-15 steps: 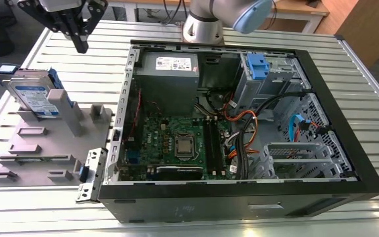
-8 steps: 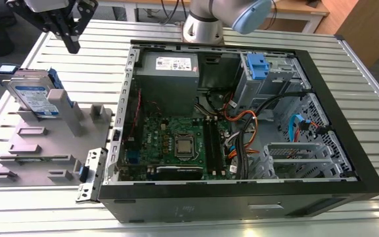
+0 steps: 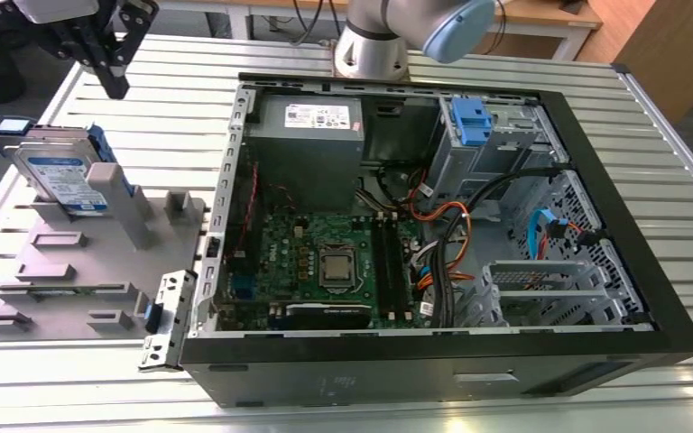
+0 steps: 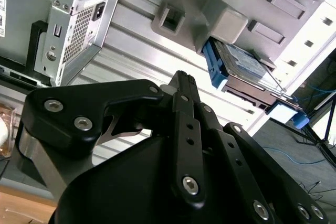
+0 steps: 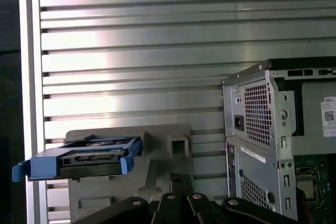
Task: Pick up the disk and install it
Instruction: 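Reach for the disk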
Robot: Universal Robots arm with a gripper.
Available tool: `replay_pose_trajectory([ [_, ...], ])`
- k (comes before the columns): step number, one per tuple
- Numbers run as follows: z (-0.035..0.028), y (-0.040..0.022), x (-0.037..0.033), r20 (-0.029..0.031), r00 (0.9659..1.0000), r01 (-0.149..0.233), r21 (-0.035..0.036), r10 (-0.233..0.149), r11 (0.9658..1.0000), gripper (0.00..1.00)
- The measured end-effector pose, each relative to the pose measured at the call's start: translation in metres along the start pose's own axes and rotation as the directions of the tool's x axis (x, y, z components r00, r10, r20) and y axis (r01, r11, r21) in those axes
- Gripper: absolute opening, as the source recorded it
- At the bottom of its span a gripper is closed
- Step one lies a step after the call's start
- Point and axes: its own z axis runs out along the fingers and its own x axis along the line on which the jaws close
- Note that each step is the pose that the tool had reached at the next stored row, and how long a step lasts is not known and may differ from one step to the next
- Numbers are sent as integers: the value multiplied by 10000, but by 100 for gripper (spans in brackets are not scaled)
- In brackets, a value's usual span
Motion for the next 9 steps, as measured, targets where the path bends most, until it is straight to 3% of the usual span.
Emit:
replay_pose_trajectory([
  [5,13,-7,82,1,10000,0,-1,0,10000,11],
  [9,14,-8,100,1,10000,1,-1,-1,10000,11],
])
